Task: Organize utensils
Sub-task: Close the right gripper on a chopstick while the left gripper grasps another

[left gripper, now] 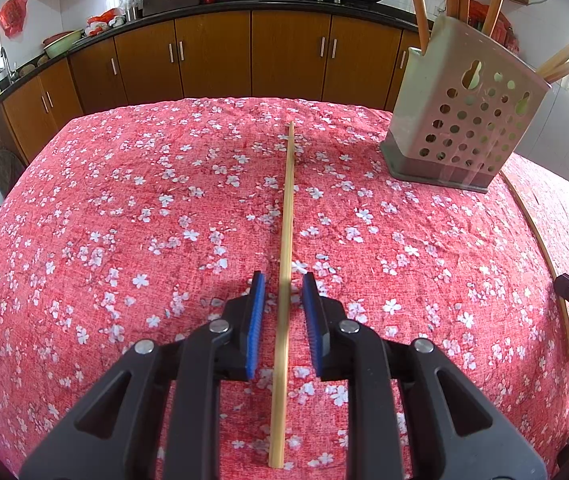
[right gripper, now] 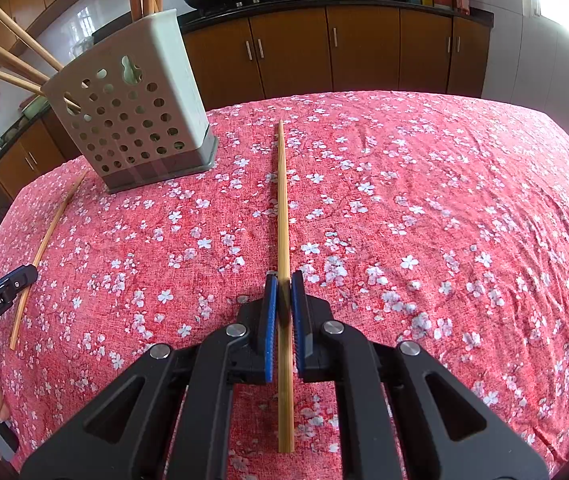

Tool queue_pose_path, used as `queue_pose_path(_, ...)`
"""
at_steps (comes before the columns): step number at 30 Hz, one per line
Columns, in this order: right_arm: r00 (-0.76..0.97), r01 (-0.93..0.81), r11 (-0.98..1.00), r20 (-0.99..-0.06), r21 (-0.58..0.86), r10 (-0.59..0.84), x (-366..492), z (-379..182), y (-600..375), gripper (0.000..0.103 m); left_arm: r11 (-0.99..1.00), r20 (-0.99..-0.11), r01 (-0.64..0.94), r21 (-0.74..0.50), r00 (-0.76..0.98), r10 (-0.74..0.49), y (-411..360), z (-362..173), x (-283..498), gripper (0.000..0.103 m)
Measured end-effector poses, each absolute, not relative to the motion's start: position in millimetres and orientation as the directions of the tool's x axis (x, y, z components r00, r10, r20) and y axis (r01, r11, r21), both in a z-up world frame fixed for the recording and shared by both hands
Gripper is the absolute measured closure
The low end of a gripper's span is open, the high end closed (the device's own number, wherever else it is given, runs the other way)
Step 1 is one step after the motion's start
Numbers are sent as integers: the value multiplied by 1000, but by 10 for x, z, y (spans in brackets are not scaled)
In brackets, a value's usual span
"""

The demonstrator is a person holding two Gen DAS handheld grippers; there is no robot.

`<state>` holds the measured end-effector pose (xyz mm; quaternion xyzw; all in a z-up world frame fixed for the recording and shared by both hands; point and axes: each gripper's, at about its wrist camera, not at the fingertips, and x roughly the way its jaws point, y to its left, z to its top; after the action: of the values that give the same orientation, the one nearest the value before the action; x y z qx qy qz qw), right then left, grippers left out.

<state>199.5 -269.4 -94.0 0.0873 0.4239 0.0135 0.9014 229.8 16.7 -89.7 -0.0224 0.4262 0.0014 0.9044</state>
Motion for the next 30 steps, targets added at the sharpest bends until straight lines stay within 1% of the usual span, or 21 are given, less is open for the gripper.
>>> queue_pose_path(27, 641, 49, 983, -760, 179, 106, 1970, -924, -2698, 94, 999, -772, -15, -35, 635, -17, 164, -893, 2254, 82)
queue_pose_path(29, 642, 50, 981, -758, 188, 113, 1967, -920, -2708, 95, 999, -772, -12, -36, 635, -20, 161, -899, 2229, 83)
queue_pose_path(30, 642, 52, 980, -758, 193, 115, 1966, -919, -2723, 95, 999, -772, -14, -36, 635, -19, 162, -898, 2220, 87)
